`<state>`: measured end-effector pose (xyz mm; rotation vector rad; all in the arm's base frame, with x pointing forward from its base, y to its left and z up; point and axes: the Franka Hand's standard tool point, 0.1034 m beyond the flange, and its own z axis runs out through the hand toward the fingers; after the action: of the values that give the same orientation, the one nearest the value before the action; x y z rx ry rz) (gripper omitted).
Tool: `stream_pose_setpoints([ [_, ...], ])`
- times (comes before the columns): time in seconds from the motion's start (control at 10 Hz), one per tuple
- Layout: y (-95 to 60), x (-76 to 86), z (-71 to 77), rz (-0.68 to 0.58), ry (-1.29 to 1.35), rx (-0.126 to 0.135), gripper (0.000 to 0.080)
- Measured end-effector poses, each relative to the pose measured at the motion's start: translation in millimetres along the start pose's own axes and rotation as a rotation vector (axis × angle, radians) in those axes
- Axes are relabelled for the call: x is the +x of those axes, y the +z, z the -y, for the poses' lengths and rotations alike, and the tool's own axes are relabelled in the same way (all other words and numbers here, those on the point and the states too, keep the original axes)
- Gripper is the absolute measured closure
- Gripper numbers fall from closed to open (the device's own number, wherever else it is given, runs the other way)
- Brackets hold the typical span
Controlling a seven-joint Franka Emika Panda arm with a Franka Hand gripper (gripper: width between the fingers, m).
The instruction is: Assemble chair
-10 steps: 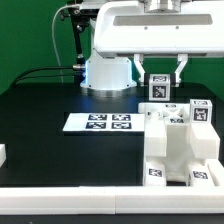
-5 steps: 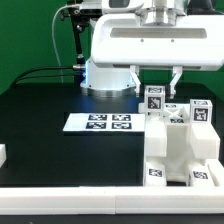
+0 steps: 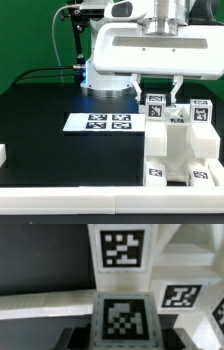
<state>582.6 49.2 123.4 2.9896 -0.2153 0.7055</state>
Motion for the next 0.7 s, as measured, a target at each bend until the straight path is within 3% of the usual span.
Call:
stream_pose_setpoints([
  [0.5,1.6,1.7,0.1,-0.018,-0.006,0.000,0.0515],
  [0.6,1.7,1.5,0.1,-0.017,-0.007,0.000,0.0300],
  [0.7,1.8,1.5,0.1,-0.017,-0.009,-0.001,0.0300],
])
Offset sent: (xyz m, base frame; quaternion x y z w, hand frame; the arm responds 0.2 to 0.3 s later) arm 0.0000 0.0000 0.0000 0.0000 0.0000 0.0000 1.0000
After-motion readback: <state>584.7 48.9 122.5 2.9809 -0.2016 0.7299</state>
